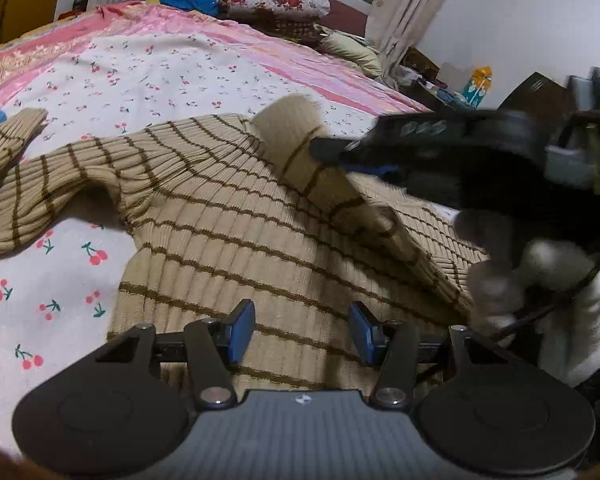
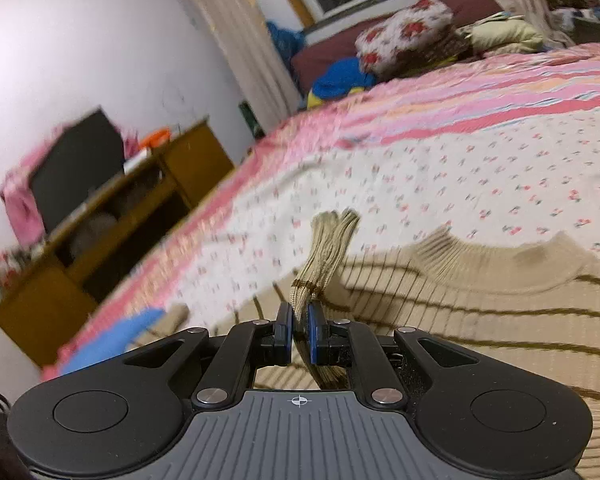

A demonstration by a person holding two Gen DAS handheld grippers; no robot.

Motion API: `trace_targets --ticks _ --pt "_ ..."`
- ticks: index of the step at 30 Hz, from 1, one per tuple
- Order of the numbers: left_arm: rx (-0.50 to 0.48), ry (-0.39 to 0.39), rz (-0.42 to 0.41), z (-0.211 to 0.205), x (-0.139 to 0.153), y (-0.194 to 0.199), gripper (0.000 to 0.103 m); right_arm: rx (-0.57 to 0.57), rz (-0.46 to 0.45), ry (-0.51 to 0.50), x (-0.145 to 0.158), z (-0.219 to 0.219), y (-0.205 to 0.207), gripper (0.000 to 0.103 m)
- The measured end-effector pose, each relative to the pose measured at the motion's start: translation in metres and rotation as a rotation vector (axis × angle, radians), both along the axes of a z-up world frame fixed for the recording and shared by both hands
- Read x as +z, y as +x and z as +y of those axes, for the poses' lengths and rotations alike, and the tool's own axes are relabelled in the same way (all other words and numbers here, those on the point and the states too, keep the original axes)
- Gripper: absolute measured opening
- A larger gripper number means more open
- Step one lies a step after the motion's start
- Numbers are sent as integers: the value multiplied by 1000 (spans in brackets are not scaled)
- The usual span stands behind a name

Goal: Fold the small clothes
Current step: 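Lay the sleeve onto the sweater body and open the right gripper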

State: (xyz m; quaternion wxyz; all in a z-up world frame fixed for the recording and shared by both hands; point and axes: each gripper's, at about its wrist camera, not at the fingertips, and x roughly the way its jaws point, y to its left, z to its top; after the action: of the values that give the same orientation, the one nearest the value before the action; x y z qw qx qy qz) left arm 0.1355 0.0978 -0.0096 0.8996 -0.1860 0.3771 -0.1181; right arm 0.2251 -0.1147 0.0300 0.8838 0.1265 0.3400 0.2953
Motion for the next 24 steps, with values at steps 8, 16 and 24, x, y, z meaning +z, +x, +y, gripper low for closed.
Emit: trace_targets --ticks 8,16,24 --pt "15 -15 -1 5 -3 -1 55 105 81 -37 -10 11 -3 18" --pt "36 -32 -31 7 4 0 55 -1 55 47 15 -50 -23 25" --pt "-15 37 -72 -24 18 42 55 -238 70 -85 9 -145 -32 26"
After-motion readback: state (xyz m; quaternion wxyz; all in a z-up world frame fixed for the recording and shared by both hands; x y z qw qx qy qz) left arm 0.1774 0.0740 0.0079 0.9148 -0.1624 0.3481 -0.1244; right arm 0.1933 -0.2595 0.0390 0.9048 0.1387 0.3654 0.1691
